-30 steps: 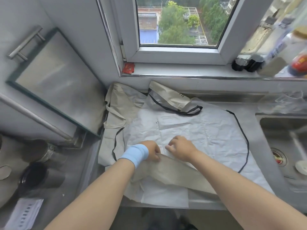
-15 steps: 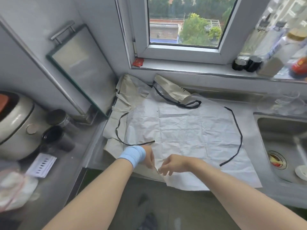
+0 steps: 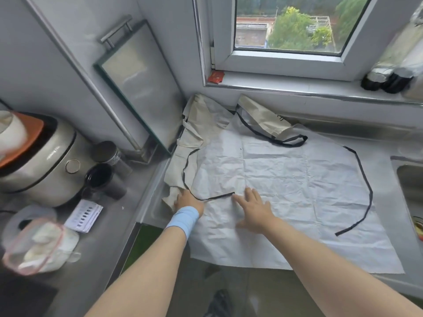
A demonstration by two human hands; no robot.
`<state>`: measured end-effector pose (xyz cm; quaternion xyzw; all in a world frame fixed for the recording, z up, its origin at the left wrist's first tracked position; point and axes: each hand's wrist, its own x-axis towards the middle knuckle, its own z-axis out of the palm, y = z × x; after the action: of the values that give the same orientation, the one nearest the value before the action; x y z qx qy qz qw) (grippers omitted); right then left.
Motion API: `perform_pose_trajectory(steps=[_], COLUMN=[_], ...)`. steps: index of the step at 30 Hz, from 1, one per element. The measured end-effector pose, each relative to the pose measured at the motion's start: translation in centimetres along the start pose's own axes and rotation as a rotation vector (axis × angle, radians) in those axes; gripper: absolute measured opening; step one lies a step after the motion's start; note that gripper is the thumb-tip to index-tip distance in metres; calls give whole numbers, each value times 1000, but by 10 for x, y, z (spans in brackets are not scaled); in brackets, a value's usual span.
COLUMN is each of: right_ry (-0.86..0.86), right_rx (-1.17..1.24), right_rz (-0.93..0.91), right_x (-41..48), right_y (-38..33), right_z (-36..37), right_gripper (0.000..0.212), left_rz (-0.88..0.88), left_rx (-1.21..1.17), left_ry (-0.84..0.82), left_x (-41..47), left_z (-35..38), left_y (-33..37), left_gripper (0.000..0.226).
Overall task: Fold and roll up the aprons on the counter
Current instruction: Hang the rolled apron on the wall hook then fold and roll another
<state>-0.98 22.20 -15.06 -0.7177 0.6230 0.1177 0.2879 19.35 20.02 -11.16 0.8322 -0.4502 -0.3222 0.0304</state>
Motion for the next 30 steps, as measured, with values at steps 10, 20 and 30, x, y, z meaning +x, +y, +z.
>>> perform_pose_trajectory(steps=[10,20,30], right_ry=[-7,-211,-107], right_rx=[-61,300,304], right_rz=[51,15,-56], right_x=[10,-38,-76], right_y=[0,36,38], right_z=[-2,-22,16], right_gripper=[114,35,36], left_rz=[78,67,-70], left_rx=[-417,-39,-273], left_ry=[-429,-729,-449], left_x=[17,-32,-68], left_z=[-25,-22,-5], left_y=[12,49,-39], left_gripper=[35,106,62])
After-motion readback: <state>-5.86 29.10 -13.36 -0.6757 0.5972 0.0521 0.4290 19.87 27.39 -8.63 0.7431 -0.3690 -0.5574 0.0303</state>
